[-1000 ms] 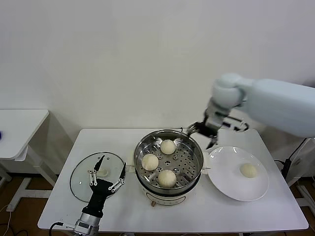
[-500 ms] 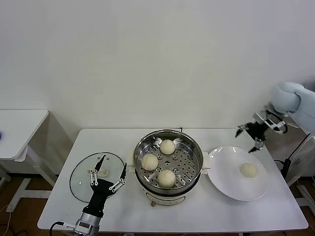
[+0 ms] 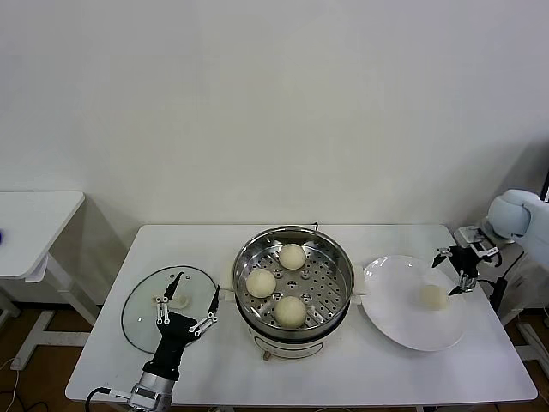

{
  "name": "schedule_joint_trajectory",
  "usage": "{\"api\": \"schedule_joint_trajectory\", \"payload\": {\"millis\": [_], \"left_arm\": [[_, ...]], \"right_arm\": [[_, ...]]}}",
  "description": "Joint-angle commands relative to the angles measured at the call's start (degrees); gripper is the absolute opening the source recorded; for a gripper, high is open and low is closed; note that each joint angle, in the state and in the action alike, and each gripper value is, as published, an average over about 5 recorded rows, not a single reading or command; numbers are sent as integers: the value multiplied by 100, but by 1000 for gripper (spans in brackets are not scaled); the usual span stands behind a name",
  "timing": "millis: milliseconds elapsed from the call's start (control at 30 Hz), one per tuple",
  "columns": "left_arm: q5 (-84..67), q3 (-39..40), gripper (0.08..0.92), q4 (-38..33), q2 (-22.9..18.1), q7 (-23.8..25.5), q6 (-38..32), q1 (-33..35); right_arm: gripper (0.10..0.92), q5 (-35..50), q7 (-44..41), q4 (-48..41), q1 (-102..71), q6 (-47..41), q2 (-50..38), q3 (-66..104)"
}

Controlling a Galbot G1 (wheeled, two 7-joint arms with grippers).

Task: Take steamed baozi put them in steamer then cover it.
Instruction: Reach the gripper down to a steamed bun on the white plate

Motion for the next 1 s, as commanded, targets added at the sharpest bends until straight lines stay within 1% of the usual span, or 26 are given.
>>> {"api": "schedule_joint_trajectory", "payload": {"millis": [33,767,867,1000], "left_arm": [[3,-6,823,13,-11,1,3,-1],[8,-35,823,27,-47,4,7,-3],[8,-46,823,29,-47,4,2,-2],[7,-57,823,26,-46,4,-3,3]], "right_arm": [[823,-114,216,-469,-668,-109,163,380],[821,-201,250,-783,-1006,-139,456,650],[790,-198,245,-795,-1003,-149,471,658],[699,-183,212,-773,-990,-159,466,674]]}}
